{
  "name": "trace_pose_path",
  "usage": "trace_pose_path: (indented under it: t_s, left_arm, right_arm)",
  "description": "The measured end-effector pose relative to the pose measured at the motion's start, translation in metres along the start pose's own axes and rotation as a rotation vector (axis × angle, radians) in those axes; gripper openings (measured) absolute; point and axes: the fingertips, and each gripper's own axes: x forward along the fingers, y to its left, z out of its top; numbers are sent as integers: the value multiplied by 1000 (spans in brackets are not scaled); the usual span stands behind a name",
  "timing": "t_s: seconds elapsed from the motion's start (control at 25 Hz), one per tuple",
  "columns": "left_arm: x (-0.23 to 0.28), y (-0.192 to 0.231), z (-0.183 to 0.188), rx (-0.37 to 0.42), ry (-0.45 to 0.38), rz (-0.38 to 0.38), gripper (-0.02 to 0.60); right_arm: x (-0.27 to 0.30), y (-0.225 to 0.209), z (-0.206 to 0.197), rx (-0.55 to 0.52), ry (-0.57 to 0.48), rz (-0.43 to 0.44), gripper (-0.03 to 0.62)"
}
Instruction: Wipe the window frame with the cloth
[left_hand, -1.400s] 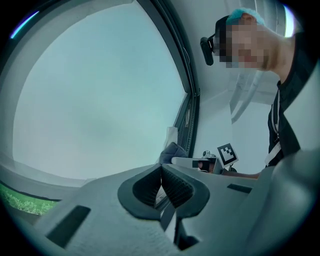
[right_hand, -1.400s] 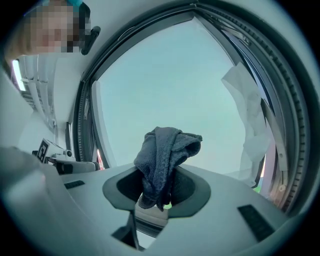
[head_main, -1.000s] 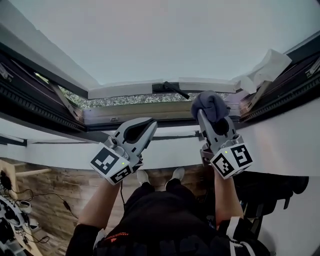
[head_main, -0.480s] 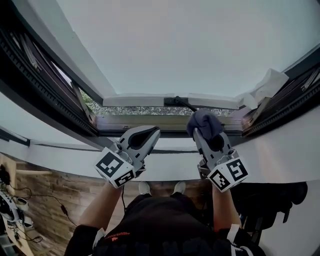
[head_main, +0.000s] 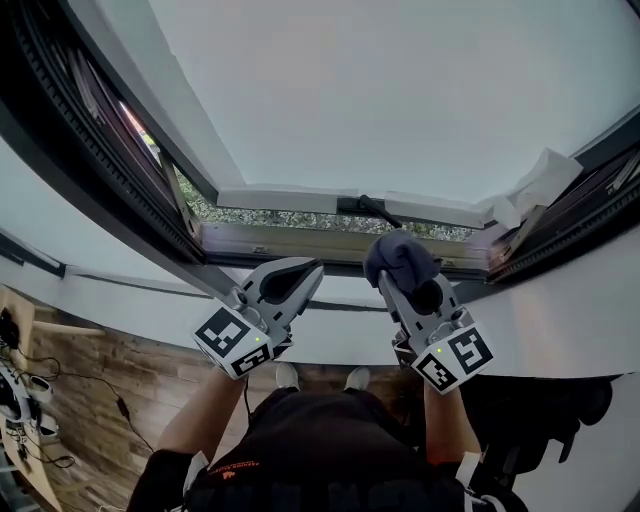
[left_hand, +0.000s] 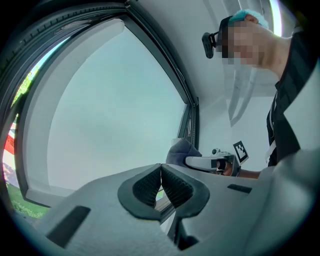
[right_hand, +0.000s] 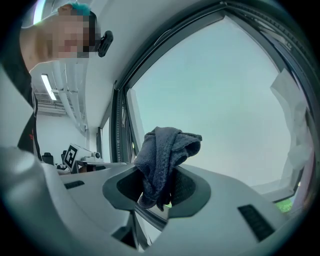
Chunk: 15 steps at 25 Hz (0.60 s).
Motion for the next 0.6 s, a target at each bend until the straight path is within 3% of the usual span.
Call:
trace_pose_path:
  t_s: [0.6]
  left_arm:
    - [13, -9, -7, -5, 1, 59, 20]
  right_arm:
    - [-3, -4, -11, 10, 37, 84, 115]
